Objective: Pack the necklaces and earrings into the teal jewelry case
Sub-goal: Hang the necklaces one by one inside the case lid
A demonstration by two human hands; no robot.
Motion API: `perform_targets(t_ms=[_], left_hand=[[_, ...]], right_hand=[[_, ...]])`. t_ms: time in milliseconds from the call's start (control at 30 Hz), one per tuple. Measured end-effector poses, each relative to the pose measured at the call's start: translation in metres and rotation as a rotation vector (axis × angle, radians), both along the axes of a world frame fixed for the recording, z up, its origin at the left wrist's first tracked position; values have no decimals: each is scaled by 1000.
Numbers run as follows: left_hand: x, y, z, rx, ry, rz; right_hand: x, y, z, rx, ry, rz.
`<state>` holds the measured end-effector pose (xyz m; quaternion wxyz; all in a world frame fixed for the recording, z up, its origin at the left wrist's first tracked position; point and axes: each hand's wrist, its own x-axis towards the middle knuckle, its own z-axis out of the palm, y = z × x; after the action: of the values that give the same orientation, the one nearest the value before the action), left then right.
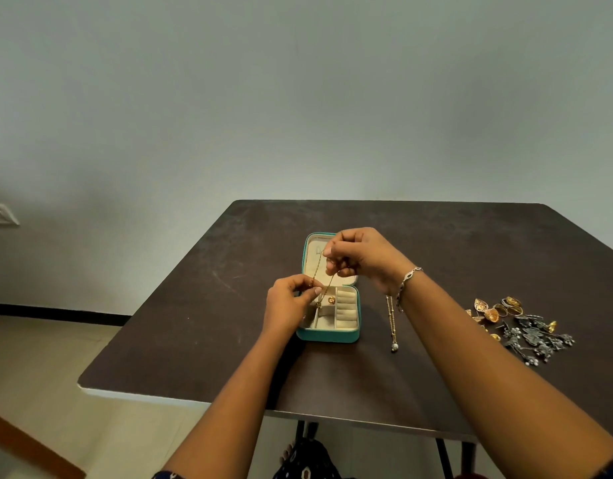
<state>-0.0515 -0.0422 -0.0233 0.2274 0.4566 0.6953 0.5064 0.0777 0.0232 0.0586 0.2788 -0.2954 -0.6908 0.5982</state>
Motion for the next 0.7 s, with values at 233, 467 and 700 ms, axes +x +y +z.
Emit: perform_targets(t_ms=[233,467,700], left_hand=[[0,1,1,14,-71,-5],[0,1,8,46,-122,10],[-6,3,10,55,-147,23]], right_hand=[[8,-4,19,-28,69,-34],[17,-4,27,-46,110,-83],[28,-1,28,-50,147,-110]])
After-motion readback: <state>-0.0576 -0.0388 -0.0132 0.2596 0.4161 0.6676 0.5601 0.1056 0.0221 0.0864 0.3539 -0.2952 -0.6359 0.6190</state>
